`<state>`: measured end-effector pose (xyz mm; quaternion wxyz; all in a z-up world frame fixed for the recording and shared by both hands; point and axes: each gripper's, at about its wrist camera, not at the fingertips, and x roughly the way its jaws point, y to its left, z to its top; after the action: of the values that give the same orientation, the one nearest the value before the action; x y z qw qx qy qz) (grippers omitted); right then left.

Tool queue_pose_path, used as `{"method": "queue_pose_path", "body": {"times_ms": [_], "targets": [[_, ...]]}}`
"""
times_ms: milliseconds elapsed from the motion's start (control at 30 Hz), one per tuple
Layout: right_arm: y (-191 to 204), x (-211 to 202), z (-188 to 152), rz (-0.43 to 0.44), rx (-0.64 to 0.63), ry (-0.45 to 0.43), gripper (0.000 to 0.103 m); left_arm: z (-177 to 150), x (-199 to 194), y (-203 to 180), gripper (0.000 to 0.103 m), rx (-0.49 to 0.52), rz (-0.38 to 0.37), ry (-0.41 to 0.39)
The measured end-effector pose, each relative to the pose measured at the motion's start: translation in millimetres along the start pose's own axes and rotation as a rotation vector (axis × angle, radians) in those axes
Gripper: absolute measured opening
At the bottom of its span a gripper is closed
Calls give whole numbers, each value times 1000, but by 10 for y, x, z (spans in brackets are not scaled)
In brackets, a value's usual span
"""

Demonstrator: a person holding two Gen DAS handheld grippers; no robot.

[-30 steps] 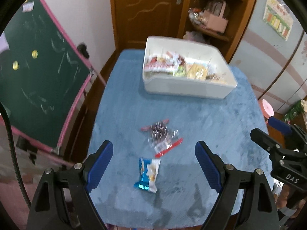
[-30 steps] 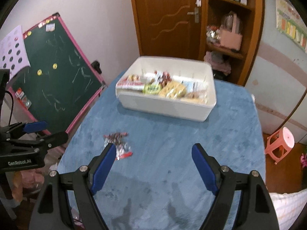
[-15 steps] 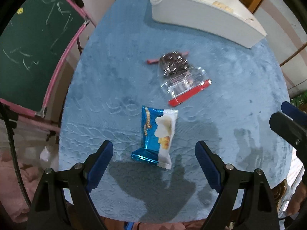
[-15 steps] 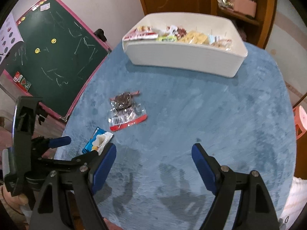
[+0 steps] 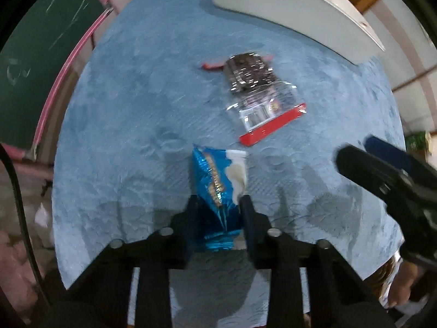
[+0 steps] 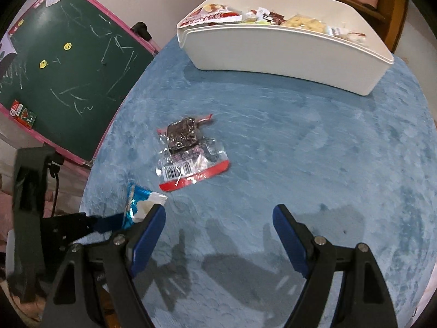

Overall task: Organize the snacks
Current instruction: 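Grasp the blue-white wrapper with the left tool while the right tool grasps the dark-snack bag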

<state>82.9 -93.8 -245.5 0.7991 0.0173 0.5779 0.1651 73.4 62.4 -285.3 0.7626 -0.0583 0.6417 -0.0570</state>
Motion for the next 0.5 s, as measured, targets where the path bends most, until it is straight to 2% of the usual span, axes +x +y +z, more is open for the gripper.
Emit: {"method": "queue_pose_path", "body": {"times_ms": [100, 400, 500], "targets": [[38, 66, 93, 9, 1, 6, 82, 74, -51, -12, 25, 29, 39, -27], [189, 303, 369, 30, -11, 32, 82, 444, -166, 393, 24, -19, 55, -47], [240, 431, 475, 38, -12, 46, 82, 476, -152, 458, 24, -32, 55, -45]]}}
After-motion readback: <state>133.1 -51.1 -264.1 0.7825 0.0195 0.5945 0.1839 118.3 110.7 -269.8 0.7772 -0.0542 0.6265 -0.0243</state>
